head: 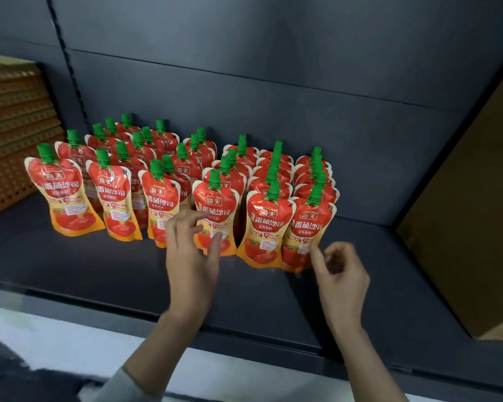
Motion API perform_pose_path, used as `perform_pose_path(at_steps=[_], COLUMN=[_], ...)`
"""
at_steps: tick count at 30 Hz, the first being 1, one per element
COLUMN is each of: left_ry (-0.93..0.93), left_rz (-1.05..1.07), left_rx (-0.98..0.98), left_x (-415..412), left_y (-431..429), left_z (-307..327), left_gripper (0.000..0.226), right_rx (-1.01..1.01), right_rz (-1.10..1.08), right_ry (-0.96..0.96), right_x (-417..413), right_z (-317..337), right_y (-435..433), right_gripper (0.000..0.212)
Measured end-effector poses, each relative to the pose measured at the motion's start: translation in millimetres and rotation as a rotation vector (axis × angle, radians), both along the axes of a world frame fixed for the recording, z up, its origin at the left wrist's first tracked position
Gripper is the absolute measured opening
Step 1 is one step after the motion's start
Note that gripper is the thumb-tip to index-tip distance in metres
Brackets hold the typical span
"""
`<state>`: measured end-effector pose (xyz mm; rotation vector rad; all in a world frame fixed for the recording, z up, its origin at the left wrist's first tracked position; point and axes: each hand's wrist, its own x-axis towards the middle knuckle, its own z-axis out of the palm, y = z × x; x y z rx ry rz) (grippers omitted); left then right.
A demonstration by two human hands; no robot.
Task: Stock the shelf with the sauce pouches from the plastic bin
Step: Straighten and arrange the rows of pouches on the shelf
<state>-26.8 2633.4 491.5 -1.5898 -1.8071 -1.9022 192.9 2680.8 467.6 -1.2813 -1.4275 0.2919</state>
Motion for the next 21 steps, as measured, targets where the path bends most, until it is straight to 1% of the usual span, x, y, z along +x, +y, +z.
perform_pose_path(at_steps=[2, 3, 5, 7, 10, 15, 17, 19, 21], left_ry=[-0.074, -0.084, -0.097, -0.093, -0.061, -0.007, 0.005, 0.0, -0.01], left_rz=[0.011, 0.014, 0.018, 0.02, 0.027, 0.02, 0.028, 0.074, 0.141], left_rx=[-0.108, -0.157, -0.23, -0.255, -0.27, -0.281, -0.248, -0.209, -0.188], left_x=[-6.1, -7.5, -9.0, -11.5, -17.2, -23.8, -30.1, -41.2, -56.0], left_y=[-2.2, -0.3, 5.4, 11.3, 17.7, 19.2, 15.0, 9.9, 8.8], left_z=[-27.4, -35.4, -40.8, -41.3, -43.6, -47.4, -46.3, -44.4, -43.9], left_gripper=[0.056, 0.06, 0.066, 0.069, 0.071, 0.069, 0.065, 0.062, 0.063], right_rx=[0.067, 0.066, 0.037, 0.001, -0.054, -0.079, -0.074, 0.009, 0.119], right_rz=[0.045, 0.067, 0.073, 0.041, 0.005, -0.006, -0.03, -0.057, -0.033], right_ry=[-0.106, -0.162, -0.243, -0.28, -0.281, -0.264, -0.213, -0.145, -0.171], right_x=[-17.0, -26.3, -41.7, -52.9, -62.5, -73.7, -76.6, -81.7, -91.3], right_z=[-10.4, -14.6, -20.5, -21.3, -21.6, -21.1, -20.8, -20.6, -20.9], right_y=[-10.5, -12.6, -12.5, -11.1, -7.9, -3.2, -6.7, -15.1, -24.1], right_gripper=[0.015, 0.018, 0.029, 0.035, 0.028, 0.024, 0.024, 0.02, 0.015])
